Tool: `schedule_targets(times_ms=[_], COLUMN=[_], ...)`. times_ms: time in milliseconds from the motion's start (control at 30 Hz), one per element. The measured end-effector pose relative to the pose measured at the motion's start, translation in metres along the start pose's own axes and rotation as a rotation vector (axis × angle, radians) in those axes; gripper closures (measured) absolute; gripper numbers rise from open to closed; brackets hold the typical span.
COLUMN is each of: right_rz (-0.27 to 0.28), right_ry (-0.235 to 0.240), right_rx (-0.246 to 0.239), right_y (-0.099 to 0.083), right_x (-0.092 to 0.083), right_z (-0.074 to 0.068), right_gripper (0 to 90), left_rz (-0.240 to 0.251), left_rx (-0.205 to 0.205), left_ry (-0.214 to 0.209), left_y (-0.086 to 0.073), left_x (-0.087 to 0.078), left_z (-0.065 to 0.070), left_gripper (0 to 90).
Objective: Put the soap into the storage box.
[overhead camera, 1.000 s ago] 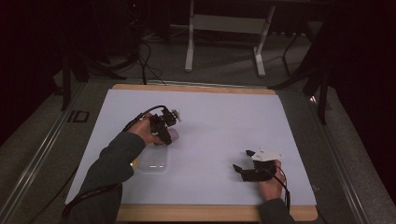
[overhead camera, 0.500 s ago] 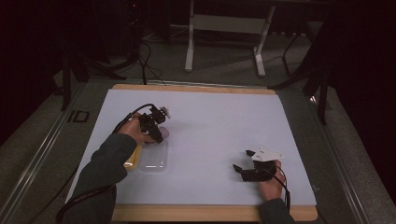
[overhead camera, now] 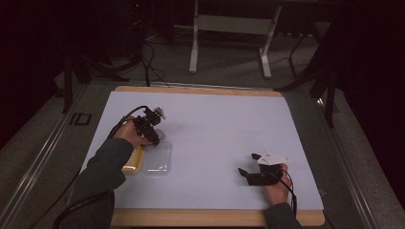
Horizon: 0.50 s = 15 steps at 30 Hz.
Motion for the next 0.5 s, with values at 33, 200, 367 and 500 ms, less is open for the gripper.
schedule_targets(times_ms=[33, 200, 367, 500], right_rz=[0.0, 0.0, 0.002, 0.003], right_ry=[0.0, -0.001, -0.001, -0.002], right_rx=[0.0, 0.0, 0.0, -0.002], right_y=[0.0, 0.0, 0.0, 0.0], right_x=[0.0, 0.0, 0.0, 0.0], right_z=[0.0, 0.0, 0.0, 0.0], right_gripper=[18.4, 18.4, 18.4, 18.4], left_rz=[0.002, 0.017, 0.029, 0.032], left_rx=[-0.006, -0.04, -0.059, -0.09], left_ry=[0.001, 0.006, 0.007, 0.017], left_y=[-0.001, -0.005, -0.008, -0.011], left_x=[-0.001, -0.003, -0.005, -0.007], left_z=[-0.001, -0.004, -0.006, -0.008], left_gripper=[49.6, 49.6, 49.6, 49.6])
Point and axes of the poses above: each handheld gripper's, and its own axes: x roughly forward along the jaws, y roughly out of its top, z roughly to its right, the point moved 2 cm from there along x, roughly forward along the jaws, and after that the axes turned 1 degree about -y, right-handed, at the moved point
